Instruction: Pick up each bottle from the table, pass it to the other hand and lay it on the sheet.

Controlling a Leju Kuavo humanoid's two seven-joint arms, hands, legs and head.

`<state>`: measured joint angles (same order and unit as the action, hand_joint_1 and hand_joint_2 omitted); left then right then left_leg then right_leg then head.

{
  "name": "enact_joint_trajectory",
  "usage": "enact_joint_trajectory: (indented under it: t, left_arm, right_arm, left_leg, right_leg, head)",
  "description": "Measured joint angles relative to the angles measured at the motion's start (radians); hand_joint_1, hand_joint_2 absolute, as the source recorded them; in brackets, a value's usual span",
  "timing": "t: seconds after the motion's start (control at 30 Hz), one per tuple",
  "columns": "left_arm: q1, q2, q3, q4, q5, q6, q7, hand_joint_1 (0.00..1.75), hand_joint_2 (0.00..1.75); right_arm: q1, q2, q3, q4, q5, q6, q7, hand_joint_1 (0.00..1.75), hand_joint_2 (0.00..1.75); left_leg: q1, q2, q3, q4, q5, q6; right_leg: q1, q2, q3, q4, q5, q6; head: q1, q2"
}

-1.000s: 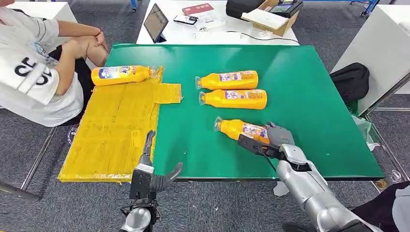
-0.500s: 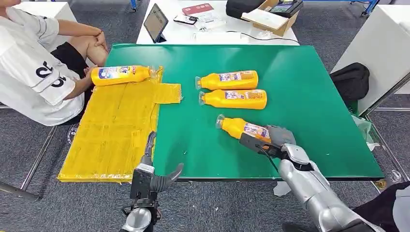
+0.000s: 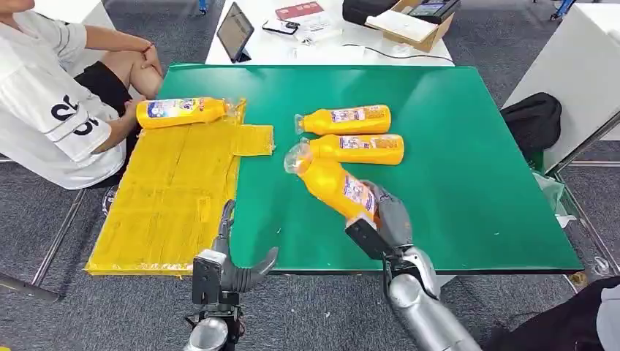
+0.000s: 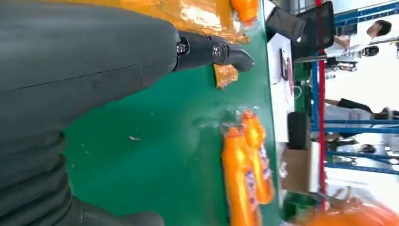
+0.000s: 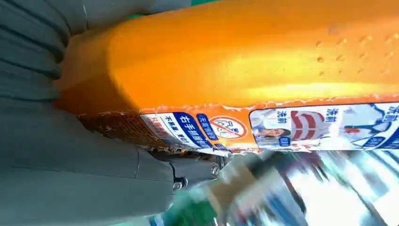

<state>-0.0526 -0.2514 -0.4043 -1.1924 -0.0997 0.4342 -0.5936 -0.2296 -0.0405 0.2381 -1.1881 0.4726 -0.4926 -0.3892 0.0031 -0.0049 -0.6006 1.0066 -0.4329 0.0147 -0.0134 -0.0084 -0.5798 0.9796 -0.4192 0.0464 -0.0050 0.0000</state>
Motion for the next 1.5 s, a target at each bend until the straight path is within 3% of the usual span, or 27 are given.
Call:
enact_joint_trajectory:
  t: [0.1, 0.23, 0.33, 0.53, 0.8, 1.1, 1.17, 1.3, 1.5]
  left_arm:
    - [0.000, 0.005, -0.026, -0.024, 0.054, -0.039, 0.014, 0.00, 1.75]
    - [0.000, 0.018, -0.058, -0.062, 0.154, -0.148, 0.041, 0.00, 1.75]
    - [0.007, 0.033, -0.084, -0.101, 0.266, -0.310, 0.071, 0.00, 1.75]
    - [0.013, 0.059, -0.112, -0.148, 0.329, -0.418, 0.091, 0.00, 1.75]
    - [0.014, 0.073, -0.119, -0.160, 0.268, -0.383, 0.074, 0.00, 1.75]
    - [0.015, 0.074, -0.119, -0.160, 0.265, -0.380, 0.074, 0.00, 1.75]
    - [0.017, 0.076, -0.119, -0.160, 0.255, -0.370, 0.074, 0.00, 1.75]
    - [0.034, 0.079, -0.110, -0.159, 0.269, -0.349, 0.071, 0.00, 1.75]
    - [0.050, 0.081, -0.100, -0.159, 0.317, -0.384, 0.063, 0.00, 1.75]
  right_arm:
    - [0.037, 0.028, -0.026, -0.078, -0.008, -0.077, -0.060, 1.75, 1.75]
    - [0.054, 0.050, -0.033, -0.107, -0.013, -0.086, -0.089, 1.75, 1.75]
    - [0.054, 0.062, -0.030, -0.096, 0.029, -0.086, -0.106, 1.75, 1.75]
    - [0.051, 0.082, -0.010, -0.015, 0.074, -0.107, -0.135, 1.75, 1.75]
    - [0.047, 0.141, 0.081, 0.136, 0.161, -0.138, -0.145, 1.75, 1.75]
    - [0.046, 0.145, 0.089, 0.148, 0.169, -0.139, -0.145, 1.75, 1.75]
    - [0.045, 0.158, 0.119, 0.172, 0.193, -0.140, -0.148, 1.75, 1.75]
    - [0.024, 0.220, 0.334, 0.253, 0.215, -0.195, -0.114, 1.75, 1.75]
    - [0.006, 0.220, 0.373, 0.289, 0.186, -0.196, -0.119, 1.75, 1.75]
  left_leg:
    - [-0.001, 0.001, -0.001, 0.000, 0.000, 0.000]
    - [-0.002, 0.001, -0.002, 0.000, -0.001, 0.001]
    - [-0.002, 0.001, -0.002, 0.000, -0.001, 0.001]
    - [-0.002, 0.001, -0.003, 0.000, -0.001, 0.001]
    - [-0.001, 0.001, -0.004, 0.000, -0.001, 0.000]
    - [-0.001, 0.001, -0.004, 0.000, -0.001, 0.000]
    - [-0.001, 0.001, -0.004, 0.000, -0.001, 0.000]
    - [-0.001, 0.002, -0.005, 0.000, -0.001, 0.000]
    - [-0.001, 0.002, -0.004, 0.000, -0.001, 0.000]
  right_leg:
    - [-0.001, 0.001, 0.000, 0.000, 0.000, 0.000]
    - [-0.002, 0.001, -0.001, -0.001, 0.000, 0.000]
    - [-0.002, 0.000, -0.001, -0.001, 0.000, 0.000]
    - [-0.001, 0.000, -0.002, -0.001, 0.000, 0.000]
    - [-0.001, 0.000, -0.004, 0.000, 0.000, 0.000]
    - [-0.001, 0.001, -0.004, 0.000, 0.000, 0.000]
    - [-0.001, 0.001, -0.004, 0.000, 0.000, 0.000]
    - [-0.001, 0.002, -0.006, -0.001, 0.000, 0.000]
    - [-0.001, 0.002, -0.006, -0.001, 0.000, 0.000]
  head:
    - [0.000, 0.000]
    - [0.000, 0.000]
    - [0.000, 0.000]
    - [0.000, 0.000]
    - [0.000, 0.000]
    - [0.000, 0.000]
    - [0.000, 0.000]
    - [0.000, 0.000]
    - [0.000, 0.000]
